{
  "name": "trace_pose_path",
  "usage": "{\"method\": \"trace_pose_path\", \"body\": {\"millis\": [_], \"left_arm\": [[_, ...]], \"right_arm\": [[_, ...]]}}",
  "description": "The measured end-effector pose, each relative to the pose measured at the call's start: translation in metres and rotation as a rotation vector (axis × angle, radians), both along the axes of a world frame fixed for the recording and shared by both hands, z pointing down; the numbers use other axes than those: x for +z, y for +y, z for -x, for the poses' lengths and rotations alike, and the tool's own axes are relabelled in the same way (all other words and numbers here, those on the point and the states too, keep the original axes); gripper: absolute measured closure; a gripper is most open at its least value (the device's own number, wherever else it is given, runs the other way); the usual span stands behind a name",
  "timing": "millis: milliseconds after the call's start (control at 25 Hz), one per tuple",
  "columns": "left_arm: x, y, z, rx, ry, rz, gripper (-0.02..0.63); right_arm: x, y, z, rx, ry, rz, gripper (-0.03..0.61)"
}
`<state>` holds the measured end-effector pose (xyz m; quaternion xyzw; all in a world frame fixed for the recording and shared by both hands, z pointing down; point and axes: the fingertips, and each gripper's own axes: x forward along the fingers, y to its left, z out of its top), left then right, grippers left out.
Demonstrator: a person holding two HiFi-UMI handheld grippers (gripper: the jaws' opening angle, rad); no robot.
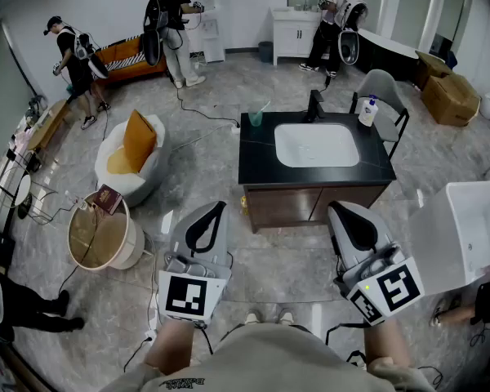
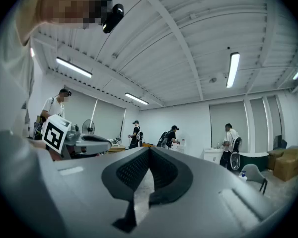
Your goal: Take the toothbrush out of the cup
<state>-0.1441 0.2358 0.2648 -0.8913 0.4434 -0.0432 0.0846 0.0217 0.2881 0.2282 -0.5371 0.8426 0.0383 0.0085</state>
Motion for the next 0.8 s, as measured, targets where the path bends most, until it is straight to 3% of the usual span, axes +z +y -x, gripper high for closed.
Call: {"method": "trace_pose_path", "body": {"millis": [160, 400, 800], "left_arm": [[-0.003, -0.002, 0.001, -0.025, 0.018, -0.001, 0.612], [-0.001, 0.001, 0.0, -0.016, -0.02, -0.036, 0.612], [0.003, 0.004, -0.012, -0.02, -0.036, -0.024, 0.612]], "right_arm": [[-0.003, 0.002, 0.001, -0.019, 0.012, -0.006, 0.575], [-0.003, 0.006, -0.005, -0.022, 0.012, -0.013, 0.575], [0.003, 0.003, -0.02, -0.021, 0.003, -0.001, 0.575]]}}
